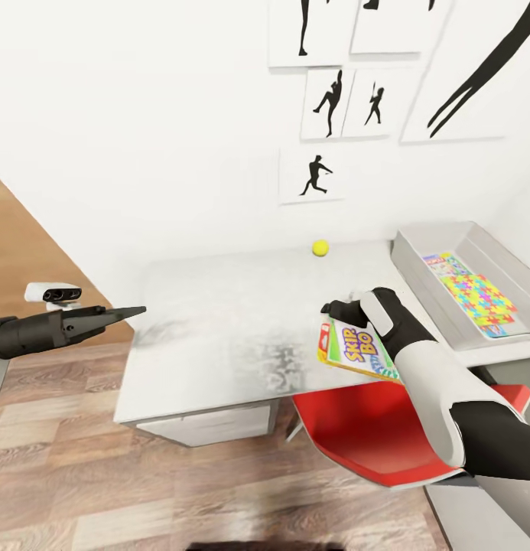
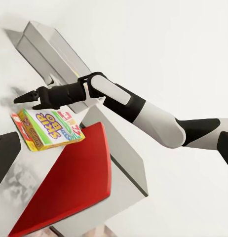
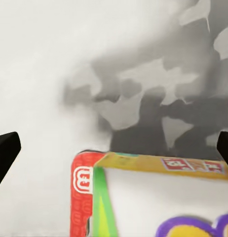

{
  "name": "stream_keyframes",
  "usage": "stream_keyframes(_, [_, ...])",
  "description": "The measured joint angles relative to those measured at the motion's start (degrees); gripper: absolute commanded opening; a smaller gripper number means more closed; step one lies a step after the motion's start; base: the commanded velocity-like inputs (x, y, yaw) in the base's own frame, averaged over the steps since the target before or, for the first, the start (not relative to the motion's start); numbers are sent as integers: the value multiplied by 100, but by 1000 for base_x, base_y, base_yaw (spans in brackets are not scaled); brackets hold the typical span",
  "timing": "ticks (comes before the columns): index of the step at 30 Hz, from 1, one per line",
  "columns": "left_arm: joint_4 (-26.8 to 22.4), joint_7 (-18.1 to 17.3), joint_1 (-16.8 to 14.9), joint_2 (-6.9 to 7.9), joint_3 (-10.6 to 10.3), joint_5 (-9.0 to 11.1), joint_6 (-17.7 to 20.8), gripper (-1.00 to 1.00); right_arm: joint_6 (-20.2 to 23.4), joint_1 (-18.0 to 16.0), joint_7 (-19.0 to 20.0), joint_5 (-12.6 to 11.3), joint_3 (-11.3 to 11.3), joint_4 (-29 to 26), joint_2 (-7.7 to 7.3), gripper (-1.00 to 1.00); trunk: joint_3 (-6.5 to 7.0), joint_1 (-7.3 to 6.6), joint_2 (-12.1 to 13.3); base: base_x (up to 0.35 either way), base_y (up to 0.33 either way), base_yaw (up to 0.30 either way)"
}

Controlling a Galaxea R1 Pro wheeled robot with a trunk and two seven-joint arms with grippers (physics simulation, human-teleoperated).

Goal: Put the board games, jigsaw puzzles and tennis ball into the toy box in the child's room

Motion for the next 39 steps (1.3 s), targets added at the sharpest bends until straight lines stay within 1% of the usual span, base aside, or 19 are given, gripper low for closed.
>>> stream_keyframes(13, [0,0,0,0,0,0,1,100,0,0,0,1,0,0,0,100,0,0,0,-101,89,0])
stream_keyframes(39, [1,0,0,0,0,0,0,100,0,0,-1,-2,0,0,0,100,0,0,-1,-71,3,0])
